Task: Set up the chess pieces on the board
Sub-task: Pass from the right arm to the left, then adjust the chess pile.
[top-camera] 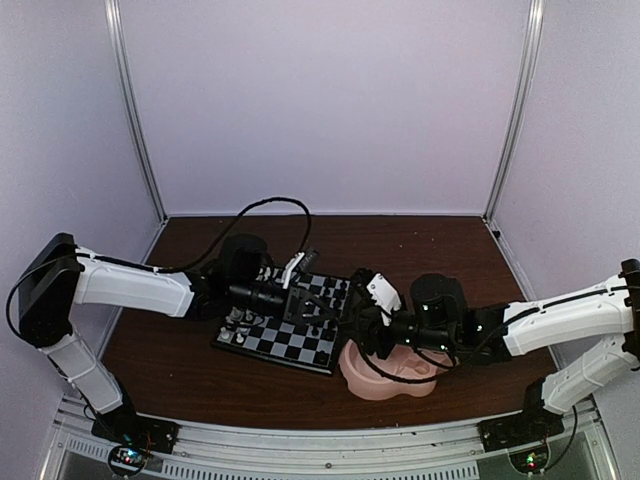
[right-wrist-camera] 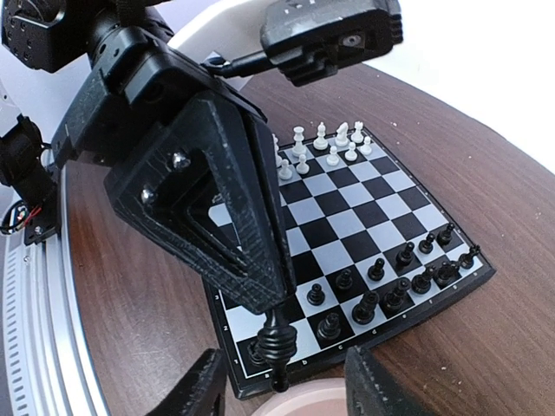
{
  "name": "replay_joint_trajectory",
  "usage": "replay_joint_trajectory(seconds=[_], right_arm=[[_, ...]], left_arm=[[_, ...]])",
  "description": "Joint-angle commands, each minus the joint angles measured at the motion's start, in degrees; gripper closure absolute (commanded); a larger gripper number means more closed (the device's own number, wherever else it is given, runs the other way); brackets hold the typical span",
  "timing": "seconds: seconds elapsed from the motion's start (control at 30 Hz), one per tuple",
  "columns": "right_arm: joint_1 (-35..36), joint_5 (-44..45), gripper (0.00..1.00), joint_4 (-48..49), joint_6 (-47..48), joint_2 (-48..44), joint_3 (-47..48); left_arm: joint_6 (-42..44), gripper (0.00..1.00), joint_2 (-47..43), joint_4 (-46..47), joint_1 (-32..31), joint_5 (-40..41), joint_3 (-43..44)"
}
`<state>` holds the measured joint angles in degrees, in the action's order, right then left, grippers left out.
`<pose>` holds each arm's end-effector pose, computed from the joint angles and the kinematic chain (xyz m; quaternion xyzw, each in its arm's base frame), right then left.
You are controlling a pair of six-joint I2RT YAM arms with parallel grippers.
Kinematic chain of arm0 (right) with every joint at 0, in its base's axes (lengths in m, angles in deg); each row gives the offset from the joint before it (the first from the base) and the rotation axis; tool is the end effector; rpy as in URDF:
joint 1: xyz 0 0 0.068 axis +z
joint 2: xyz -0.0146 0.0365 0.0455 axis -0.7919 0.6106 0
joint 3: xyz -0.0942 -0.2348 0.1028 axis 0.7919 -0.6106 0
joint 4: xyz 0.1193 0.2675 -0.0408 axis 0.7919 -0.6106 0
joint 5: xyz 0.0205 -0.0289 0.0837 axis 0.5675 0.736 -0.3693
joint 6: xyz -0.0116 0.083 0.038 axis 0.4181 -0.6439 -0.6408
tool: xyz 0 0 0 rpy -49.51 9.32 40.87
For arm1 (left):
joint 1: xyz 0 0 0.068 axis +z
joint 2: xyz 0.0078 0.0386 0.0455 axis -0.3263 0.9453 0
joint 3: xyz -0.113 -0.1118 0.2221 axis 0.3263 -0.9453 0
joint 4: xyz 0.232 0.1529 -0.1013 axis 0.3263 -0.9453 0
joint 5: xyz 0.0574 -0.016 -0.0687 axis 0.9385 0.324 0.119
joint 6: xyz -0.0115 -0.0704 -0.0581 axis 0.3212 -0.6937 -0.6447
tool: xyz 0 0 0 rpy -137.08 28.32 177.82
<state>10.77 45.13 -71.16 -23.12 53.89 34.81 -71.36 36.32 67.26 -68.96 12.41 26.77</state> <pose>0.1612 0.3225 0.1808 -0.3982 0.7266 0.3274 0.4542 0.2267 -0.3465 0.1726 0.2250 0.7879 -0.5508 0.1587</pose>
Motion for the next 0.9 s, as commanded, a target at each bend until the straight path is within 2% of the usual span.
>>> replay_joint_trajectory(seconds=[0.0, 0.2, 0.63, 0.87], right_arm=[[0.3, -0.5, 0.55, 2.0, -0.8, -1.4, -1.9], [0.3, -1.0, 0.65, 1.6, -0.9, -0.5, -1.5], [0.3, -2.6, 0.69, 1.5, -0.8, 2.8, 0.1], [0.4, -2.7, 0.78, 2.1, -0.9, 3.3, 0.3]], left_arm=[[-2.2, 0.97, -2.0, 6.1, 0.7, -0.5, -1.8], [-3.7, 0.97, -2.1, 8.4, 0.7, -1.4, -2.9], [-4.8, 0.97, -2.5, 9.5, 0.7, -1.9, -3.6], [-4.6, 0.97, -2.8, 9.4, 0.7, -1.8, -4.1]])
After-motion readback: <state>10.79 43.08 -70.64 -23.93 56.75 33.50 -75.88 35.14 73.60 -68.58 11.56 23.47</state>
